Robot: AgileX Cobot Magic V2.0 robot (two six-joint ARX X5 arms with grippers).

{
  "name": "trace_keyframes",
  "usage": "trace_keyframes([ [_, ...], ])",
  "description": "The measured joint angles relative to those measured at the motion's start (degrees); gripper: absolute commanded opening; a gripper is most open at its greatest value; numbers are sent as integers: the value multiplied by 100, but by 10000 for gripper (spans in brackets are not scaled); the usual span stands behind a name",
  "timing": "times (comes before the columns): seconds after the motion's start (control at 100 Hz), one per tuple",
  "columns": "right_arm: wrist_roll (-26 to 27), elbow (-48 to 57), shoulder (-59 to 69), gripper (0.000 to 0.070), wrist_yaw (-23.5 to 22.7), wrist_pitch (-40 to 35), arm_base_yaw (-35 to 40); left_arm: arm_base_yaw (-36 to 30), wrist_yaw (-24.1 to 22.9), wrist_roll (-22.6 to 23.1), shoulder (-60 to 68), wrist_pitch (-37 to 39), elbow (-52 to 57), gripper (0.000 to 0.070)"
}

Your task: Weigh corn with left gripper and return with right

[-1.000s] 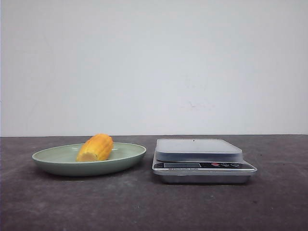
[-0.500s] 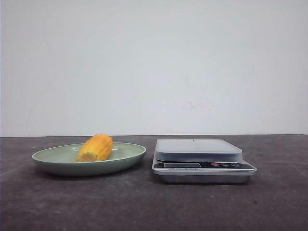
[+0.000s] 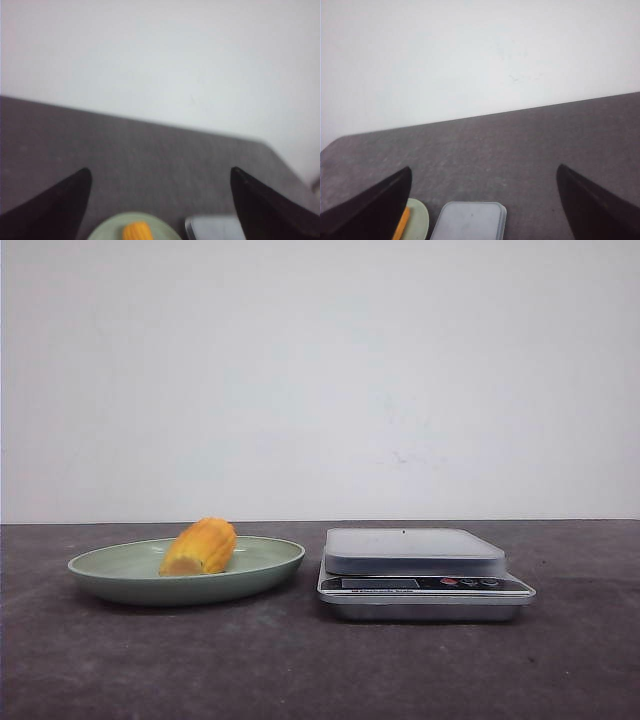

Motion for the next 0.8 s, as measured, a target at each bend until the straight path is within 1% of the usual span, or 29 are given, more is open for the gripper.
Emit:
trace_keyframes([
  [0.17,-166,275,216,590,-109,-190,63,-767,-354,439,1670,-111,535,431],
  [0.28,-212,275,221,589,-107,-229,63,-1060,-573,527,2546,-98,649,429],
  [0.43,-214,275,221,589,-107,-232,63,-1333,-1097,586,3541,-66,664,430],
  [0.6,-216,275,221,589,-107,-232,63,-1582,-1246,579,4476,-57,664,429],
  [0.8,-216,275,221,589,-107,-247,63,-1751,-1294,487,5040,-129,664,428],
])
